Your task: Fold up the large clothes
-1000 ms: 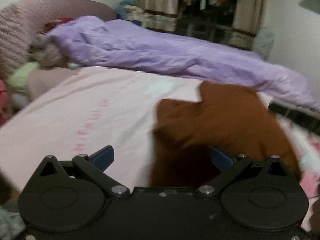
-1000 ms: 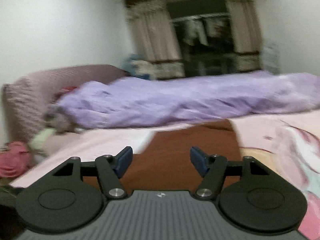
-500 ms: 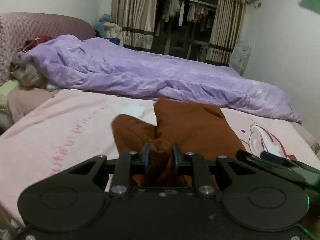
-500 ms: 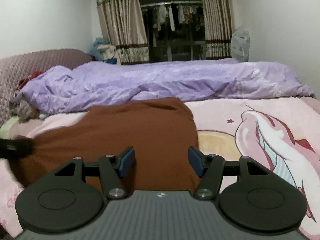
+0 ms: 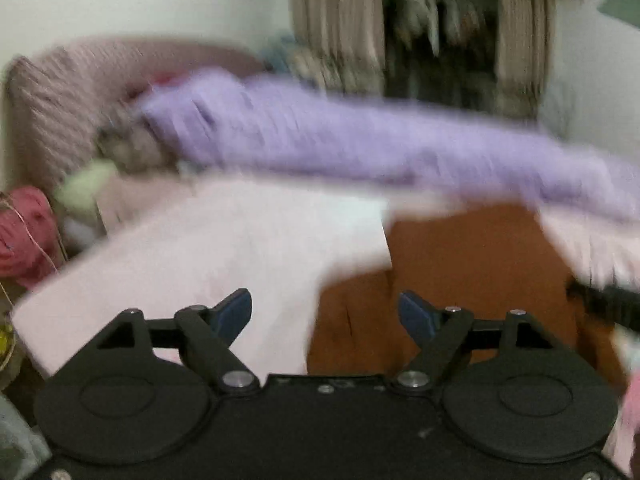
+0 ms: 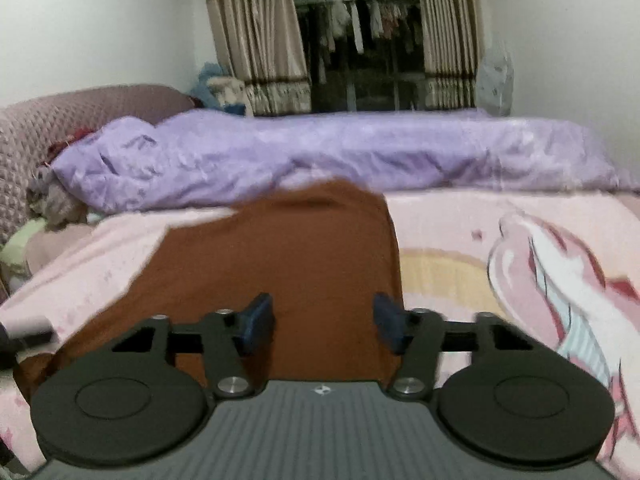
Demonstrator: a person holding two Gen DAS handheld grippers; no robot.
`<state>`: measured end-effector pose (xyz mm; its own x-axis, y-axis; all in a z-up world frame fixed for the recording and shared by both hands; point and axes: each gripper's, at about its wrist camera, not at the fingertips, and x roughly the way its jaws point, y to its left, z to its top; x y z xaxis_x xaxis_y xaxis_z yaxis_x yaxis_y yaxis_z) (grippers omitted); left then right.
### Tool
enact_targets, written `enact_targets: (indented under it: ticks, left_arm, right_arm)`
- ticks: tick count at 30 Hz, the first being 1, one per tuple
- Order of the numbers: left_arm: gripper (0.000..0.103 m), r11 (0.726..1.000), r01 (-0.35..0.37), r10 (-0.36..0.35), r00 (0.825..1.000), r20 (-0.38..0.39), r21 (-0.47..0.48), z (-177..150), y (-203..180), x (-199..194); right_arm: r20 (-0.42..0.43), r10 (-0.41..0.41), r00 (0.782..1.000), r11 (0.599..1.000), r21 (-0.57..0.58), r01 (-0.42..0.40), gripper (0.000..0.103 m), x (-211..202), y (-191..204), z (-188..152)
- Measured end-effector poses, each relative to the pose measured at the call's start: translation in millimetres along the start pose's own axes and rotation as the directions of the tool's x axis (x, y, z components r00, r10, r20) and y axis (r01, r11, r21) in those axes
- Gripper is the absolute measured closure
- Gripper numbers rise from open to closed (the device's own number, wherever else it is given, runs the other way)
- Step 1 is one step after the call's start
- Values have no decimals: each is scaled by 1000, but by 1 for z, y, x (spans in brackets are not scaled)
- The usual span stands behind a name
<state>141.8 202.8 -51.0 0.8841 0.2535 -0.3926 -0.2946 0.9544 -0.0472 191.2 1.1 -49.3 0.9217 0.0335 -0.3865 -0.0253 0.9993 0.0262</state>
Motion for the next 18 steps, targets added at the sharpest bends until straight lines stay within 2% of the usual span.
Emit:
enact_targets:
  ticks: [2, 3, 5, 8, 9, 11, 14, 15, 16, 18]
  left_arm:
    - [6, 998, 61, -59, 994, 87, -23, 23, 1, 3]
    - [6, 996, 91, -88, 991, 96, -23, 31, -1, 13]
    - [6, 992, 124, -122, 988, 93, -24, 41, -13, 38]
    - [5, 982, 188, -189, 981, 43, 34, 42, -33, 85]
    - [5, 980, 190, -193, 981, 32, 61, 39, -40, 100]
    - [5, 979, 151, -152, 988, -1, 138, 31, -60, 120]
    - [3, 962, 114, -92, 991, -98, 249, 1, -80, 160]
    - [1, 961, 121, -90, 987, -135, 247, -15, -81, 174]
    - [1, 971, 129, -100, 984, -146, 202, -32, -76, 184]
    - [0, 983, 131, -113, 984, -138, 129, -37, -66, 186]
  right_arm:
    - [23, 8, 1000, 1000, 8, -8, 68, 3, -2, 16]
    - [10, 16, 1000, 1000, 15, -16, 69, 9, -3, 25]
    - [-5, 32, 999, 999, 44, -32, 69, 25, -4, 41]
    - [12, 35, 999, 997, 72, -36, 69, 54, -6, 54]
    - [22, 31, 999, 997, 74, -33, 69, 64, -6, 57]
    - [14, 26, 1000, 997, 75, -27, 68, 85, -4, 60]
    - [-98, 0, 995, 999, 39, 4, 68, 130, -3, 52]
    - [-154, -1, 988, 998, 55, 10, 68, 147, -8, 41]
    - [-205, 0, 979, 997, 81, 17, 68, 164, -13, 24]
    - [-215, -11, 977, 994, 103, 34, 70, 178, -18, -1]
